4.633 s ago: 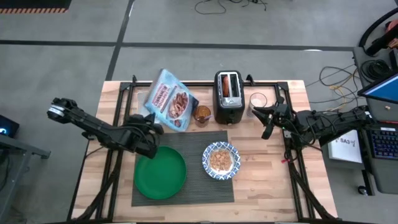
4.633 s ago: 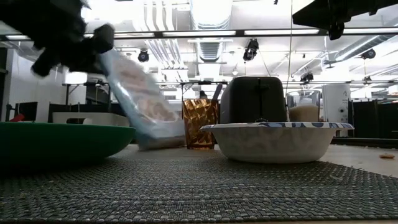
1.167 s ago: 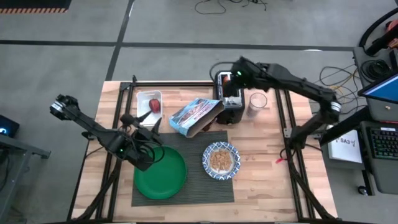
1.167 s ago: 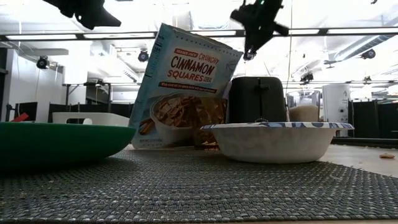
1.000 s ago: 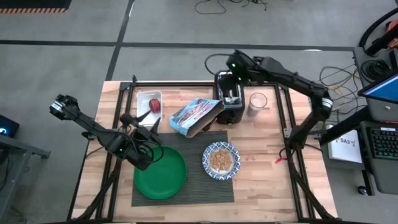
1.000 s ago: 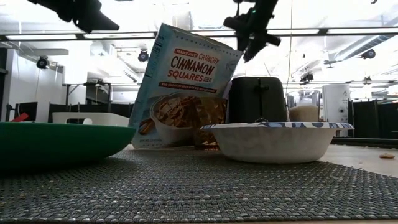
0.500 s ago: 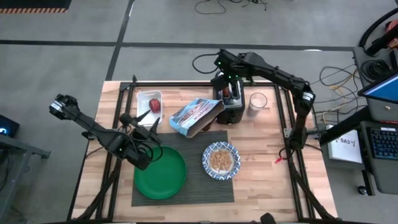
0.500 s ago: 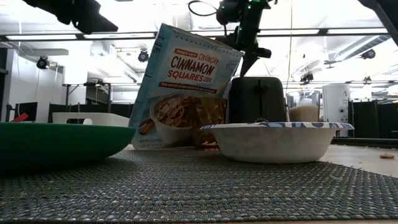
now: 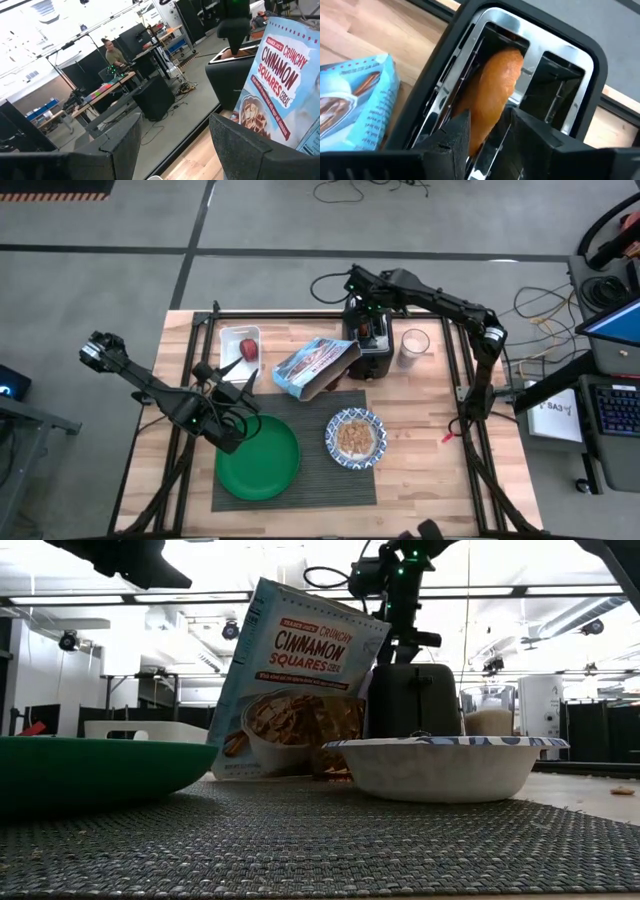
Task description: Arrange a breakfast setting
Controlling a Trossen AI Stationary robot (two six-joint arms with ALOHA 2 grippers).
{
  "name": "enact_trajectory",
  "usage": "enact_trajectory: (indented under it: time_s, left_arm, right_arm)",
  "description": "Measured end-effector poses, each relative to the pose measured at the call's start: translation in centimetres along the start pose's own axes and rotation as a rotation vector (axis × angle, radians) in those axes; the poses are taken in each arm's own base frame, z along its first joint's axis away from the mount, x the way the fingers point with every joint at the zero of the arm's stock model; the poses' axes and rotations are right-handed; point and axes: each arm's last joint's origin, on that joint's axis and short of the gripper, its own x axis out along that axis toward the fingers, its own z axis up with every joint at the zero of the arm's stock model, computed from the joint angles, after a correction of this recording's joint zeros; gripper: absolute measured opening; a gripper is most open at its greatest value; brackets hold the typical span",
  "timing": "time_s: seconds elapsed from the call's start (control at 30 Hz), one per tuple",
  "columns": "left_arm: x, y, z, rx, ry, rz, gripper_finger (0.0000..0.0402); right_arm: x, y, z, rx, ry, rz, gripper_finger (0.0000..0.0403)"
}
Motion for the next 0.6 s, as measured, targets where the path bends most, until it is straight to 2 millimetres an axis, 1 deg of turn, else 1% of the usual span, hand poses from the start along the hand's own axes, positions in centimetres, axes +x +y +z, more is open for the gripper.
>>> enact_trajectory:
  time_s: [0.27,0.6]
  left_arm:
    - [0.02,0.00,0.03,-0.014,-0.004,0.007,0.0215]
    - [0.02,0.01,0.02,-0.017,-0.005,0.008,0.0215]
  right_arm:
    - [0.09,0.23,0.39,0.002,-0.048,0.026,0.0109]
    - [0.44,0.28,0.33,0.001,-0.045,0.023,0.0051]
